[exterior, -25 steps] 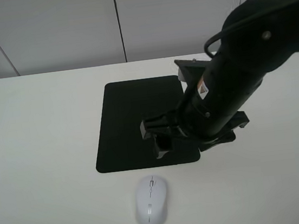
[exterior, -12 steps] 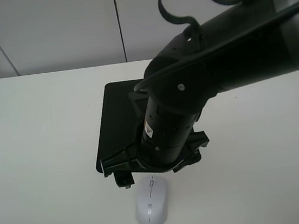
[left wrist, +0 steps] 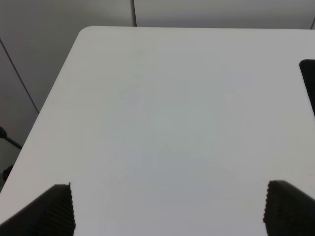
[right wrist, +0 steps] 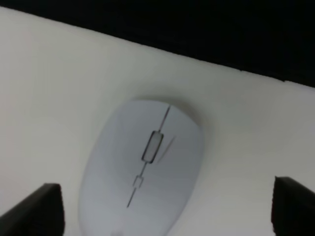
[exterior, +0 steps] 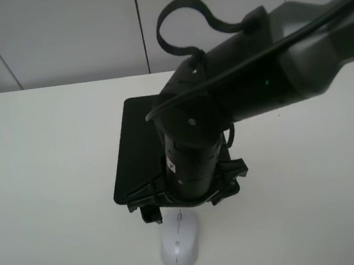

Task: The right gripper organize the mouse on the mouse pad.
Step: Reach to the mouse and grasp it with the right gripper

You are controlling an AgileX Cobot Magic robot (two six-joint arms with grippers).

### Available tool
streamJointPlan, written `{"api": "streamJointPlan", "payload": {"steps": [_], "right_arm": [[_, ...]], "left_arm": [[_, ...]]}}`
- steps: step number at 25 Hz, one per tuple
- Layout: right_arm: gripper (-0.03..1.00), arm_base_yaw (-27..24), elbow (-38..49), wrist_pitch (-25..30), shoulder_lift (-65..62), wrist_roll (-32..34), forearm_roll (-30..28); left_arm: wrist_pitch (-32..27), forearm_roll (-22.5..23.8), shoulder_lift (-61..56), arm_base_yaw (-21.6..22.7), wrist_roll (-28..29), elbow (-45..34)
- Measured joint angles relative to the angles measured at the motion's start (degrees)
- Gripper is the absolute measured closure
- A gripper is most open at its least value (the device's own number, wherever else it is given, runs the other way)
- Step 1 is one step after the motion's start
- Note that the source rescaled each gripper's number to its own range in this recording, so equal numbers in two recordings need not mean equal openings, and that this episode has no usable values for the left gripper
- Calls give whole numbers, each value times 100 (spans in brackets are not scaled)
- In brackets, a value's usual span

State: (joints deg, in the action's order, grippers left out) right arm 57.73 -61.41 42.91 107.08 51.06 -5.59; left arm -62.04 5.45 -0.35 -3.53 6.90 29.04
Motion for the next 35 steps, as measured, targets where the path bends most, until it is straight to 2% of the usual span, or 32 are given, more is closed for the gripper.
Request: {"api": "streamJointPlan", "payload": {"steps": [4,12,35], "right_arm": [[-3,136,0,-151,91,571,-213],[-3,323,0,-326,339,988,-213],[-3,323,0,-672,802,1204,-137]], "left_arm": [[0,0,0,0,0,0],[0,0,0,0,0,0],[0,0,0,0,0,0]]}}
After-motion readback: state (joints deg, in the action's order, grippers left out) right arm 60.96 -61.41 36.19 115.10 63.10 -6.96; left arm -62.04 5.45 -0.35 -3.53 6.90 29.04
